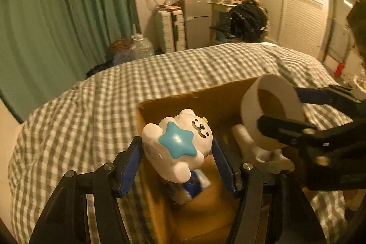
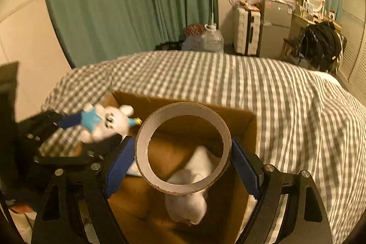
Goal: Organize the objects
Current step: 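Lower the toy into the box with the left tool while the right tool drops the tape roll in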
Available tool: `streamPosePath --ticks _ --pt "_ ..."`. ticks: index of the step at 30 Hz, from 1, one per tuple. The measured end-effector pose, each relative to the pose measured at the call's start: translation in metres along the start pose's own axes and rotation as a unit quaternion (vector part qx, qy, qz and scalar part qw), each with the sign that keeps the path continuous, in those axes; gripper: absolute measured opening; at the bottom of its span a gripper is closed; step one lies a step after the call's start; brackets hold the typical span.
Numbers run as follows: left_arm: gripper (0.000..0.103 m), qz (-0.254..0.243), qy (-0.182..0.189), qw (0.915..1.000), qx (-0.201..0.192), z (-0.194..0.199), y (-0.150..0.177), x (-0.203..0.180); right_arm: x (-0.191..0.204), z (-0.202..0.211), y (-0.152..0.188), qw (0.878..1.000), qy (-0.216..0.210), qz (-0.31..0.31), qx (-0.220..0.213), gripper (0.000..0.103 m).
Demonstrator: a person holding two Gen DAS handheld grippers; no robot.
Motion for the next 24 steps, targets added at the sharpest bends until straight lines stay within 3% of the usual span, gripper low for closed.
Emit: streamPosePath --ticks 10,12,13,15,24 --pt "0.063 -0.002 0.01 0.9999 -0.009 -0.002 0.002 -0.013 -0.003 0.01 -0.004 0.999 -0.006 -0.012 -0.029 0.084" --pt "0.066 0.001 0.016 0.9997 -0.016 0.001 0.002 -0.013 -0.003 0.016 -0.007 0.999 -0.007 -0.022 -0.041 0.089" --pt "0.068 0.001 0.014 0.9997 -0.021 0.004 0.001 -0.012 -0.004 0.018 -0.009 0.999 -0.006 -0.026 -0.046 0.091" --pt "0.087 0.002 0.009 0.9994 -0.033 0.01 -0.002 -0.012 -0.006 0.025 -0.013 0.998 -0.002 -0.03 -0.054 0.095" --pt "0.092 0.032 0.008 0.9981 -0.052 0.051 -0.002 -0.007 0.002 0.076 -0.017 0.996 0.018 -0.037 -0.08 0.095"
Point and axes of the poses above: each gripper's, at about its wrist camera, not at the fingertips, and z roughly against the way its jaws point, x to its left, y to its underside, the point moved 8 cm from there along -z, roughly the way its jaws point, and after that the axes turned 7 degrees about -x, right-handed, at the moved point
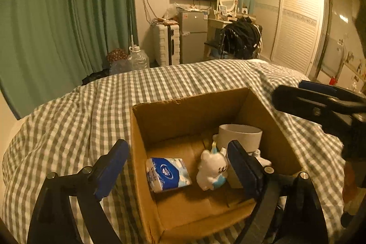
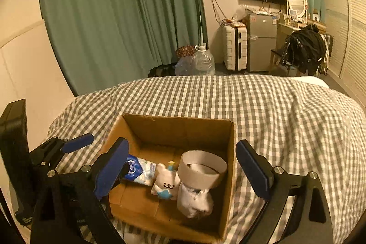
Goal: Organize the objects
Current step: 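Lower the toy into the box with the left tool while the right tool drops the tape roll in, then move the left tool to the white bottle and grasp it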
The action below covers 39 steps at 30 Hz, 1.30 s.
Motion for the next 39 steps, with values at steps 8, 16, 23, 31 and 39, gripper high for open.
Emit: streamPosePath --ticks 8,16,23,31,39 --pt "0.094 0.033 -0.008 0.9994 -0.01 0.055 -0.01 0.007 0.026 0.073 -0.017 0.999 0.003 0.019 -0.034 0.095" --pt "0.097 0.046 -0.026 0.9981 -0.033 0.121 -0.012 0.008 0.038 0.146 -0.018 0.998 0.009 0.023 -0.053 0.095" --pt "0.097 0.044 -0.036 0.9972 -0.048 0.162 -0.009 0.001 0.049 0.195 -0.007 0.997 0.014 0.034 -0.061 0.095" --pt "0.097 0.037 -0.079 0.9961 -0.011 0.148 0.04 -0.008 0.043 0.189 0.033 0.998 0.026 0.044 -0.027 0.095" --pt "0.097 0.045 -0.088 0.9936 0.054 0.094 0.11 -0.028 0.017 0.123 0.096 0.995 0.053 0.059 0.056 0.095"
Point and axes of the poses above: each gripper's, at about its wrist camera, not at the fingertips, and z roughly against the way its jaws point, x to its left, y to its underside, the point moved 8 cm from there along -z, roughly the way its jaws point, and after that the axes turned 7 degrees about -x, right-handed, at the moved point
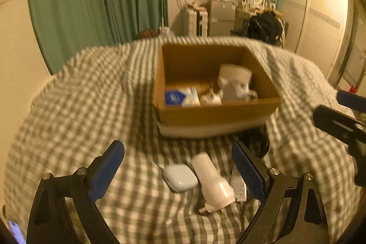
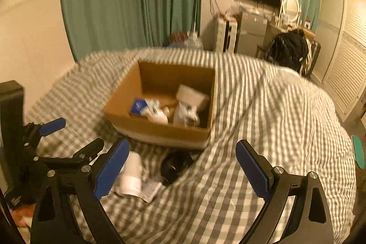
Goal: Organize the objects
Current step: 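Move the left tool to the white bottle and grasp it, then grasp the black round lid with the right tool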
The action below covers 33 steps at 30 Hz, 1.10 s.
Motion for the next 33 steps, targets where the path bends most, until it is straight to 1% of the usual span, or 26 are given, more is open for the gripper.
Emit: streamPosePath --ticks 5,8,10,13,14,15,16,17,18,19,20,21,23,26,28,31,33 --pt "0.097 0.0 0.011 0.9989 0.046 -0.03 0.035 -0.019 -0.011 -0.046 0.037 0.999 -0.003 -0.024 0.048 0.095" --pt "0.097 0.001 0.018 0.9982 0.057 -0.039 0.051 -0.028 -0.016 -0.066 0.057 0.997 -0.007 -0.038 0.074 0.095" --pt "0.096 -0.002 0.019 0.9976 0.066 -0.045 0.06 -0.034 -0.02 -0.073 0.065 0.995 -0.01 -0.047 0.083 0.095" --pt "0.095 -0.004 0.027 0.9966 0.078 -0.052 0.071 -0.044 -0.022 -0.074 0.065 0.995 -0.016 -0.057 0.082 0.095" --pt "0.093 -0.009 0.028 0.9964 0.079 -0.053 0.073 -0.047 -0.022 -0.074 0.065 0.995 -0.017 -0.06 0.08 0.095" --pt "0.087 -0.013 0.032 0.9962 0.081 -0.055 0.076 -0.051 -0.024 -0.073 0.065 0.995 -0.017 -0.064 0.078 0.095" --pt "0.084 -0.014 0.039 0.9953 0.087 -0.058 0.079 -0.055 -0.024 -0.073 0.065 0.995 -0.017 -0.067 0.077 0.095" --pt "0.078 -0.012 0.046 0.9945 0.094 -0.06 0.082 -0.057 -0.026 -0.073 0.066 0.994 -0.017 -0.071 0.076 0.095" --pt "0.07 -0.009 0.053 0.9931 0.104 -0.063 0.086 -0.059 -0.026 -0.072 0.066 0.994 -0.017 -0.072 0.076 0.095" --pt "0.065 -0.008 0.057 0.9919 0.113 -0.067 0.09 -0.059 -0.027 -0.072 0.066 0.994 -0.015 -0.074 0.075 0.095" --pt "0.056 -0.008 0.058 0.9916 0.115 -0.068 0.092 -0.059 -0.027 -0.071 0.066 0.994 -0.014 -0.075 0.074 0.095" --pt "0.049 -0.006 0.062 0.9915 0.114 -0.068 0.092 -0.058 -0.026 -0.073 0.065 0.994 -0.014 -0.075 0.074 0.095" --pt "0.049 -0.006 0.067 0.9912 0.114 -0.065 0.09 -0.058 -0.026 -0.073 0.065 0.994 -0.01 -0.073 0.075 0.095" --pt "0.049 -0.019 0.063 0.9917 0.11 -0.055 0.086 -0.057 -0.025 -0.073 0.066 0.995 -0.005 -0.066 0.074 0.095" --pt "0.049 -0.022 0.064 0.9929 0.098 -0.045 0.078 -0.053 -0.024 -0.074 0.066 0.995 -0.004 -0.062 0.075 0.095" --pt "0.049 -0.016 0.063 0.9957 0.066 -0.028 0.057 -0.045 -0.021 -0.077 0.066 0.995 -0.002 -0.056 0.079 0.095" --pt "0.049 -0.017 0.056 0.9971 0.049 -0.022 0.044 -0.036 -0.017 -0.08 0.066 0.995 -0.002 -0.048 0.083 0.095"
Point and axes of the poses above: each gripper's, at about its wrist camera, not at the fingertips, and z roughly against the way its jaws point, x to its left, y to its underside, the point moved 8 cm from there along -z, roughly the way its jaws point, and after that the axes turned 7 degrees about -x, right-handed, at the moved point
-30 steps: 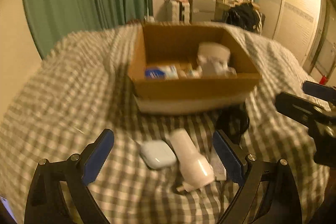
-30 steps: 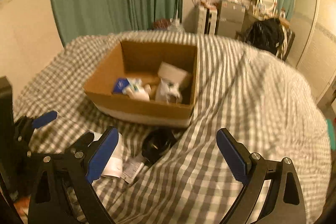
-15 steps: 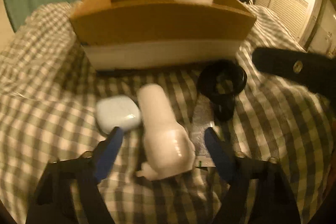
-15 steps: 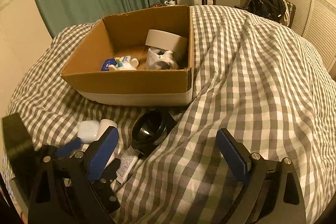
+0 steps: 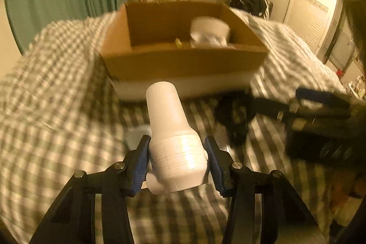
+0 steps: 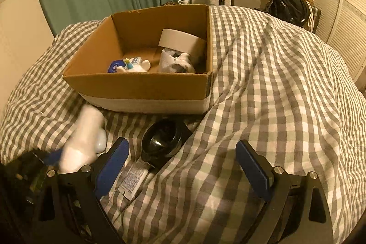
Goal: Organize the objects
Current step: 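Grasp the black round lid with the right tool, then carry the white bottle and black lid over the box with both tools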
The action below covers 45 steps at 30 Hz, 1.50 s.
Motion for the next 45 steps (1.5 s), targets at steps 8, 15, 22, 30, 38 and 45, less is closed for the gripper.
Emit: streamPosePath --ticks 8,15,22,30,38,45 --pt "0.049 0.007 -0.014 0.9999 -0.006 -0.002 -0.016 0.034 0.023 -0.025 0.001 0.999 -0.007 0.032 0.027 0.095" --pt "0.045 0.017 -0.008 0.9998 0.002 -0.012 -0.013 0.048 0.038 -0.053 0.012 0.995 -0.005 0.064 0.07 0.086" --pt "0.045 0.031 -0.005 0.9995 0.002 -0.011 -0.011 0.055 0.037 -0.068 0.022 0.992 0.021 0.084 0.096 0.058" --pt "0.045 0.024 -0.017 0.9995 -0.013 0.009 -0.012 0.055 0.041 -0.048 0.022 0.993 0.025 0.097 0.068 0.058" --pt "0.045 0.021 -0.021 0.9991 -0.03 0.038 -0.013 0.054 0.045 0.001 0.013 0.998 -0.005 0.065 0.018 0.058" --pt "0.045 0.018 -0.01 0.9983 -0.055 0.071 -0.026 0.047 0.061 0.053 0.004 0.998 -0.03 0.055 -0.024 0.058"
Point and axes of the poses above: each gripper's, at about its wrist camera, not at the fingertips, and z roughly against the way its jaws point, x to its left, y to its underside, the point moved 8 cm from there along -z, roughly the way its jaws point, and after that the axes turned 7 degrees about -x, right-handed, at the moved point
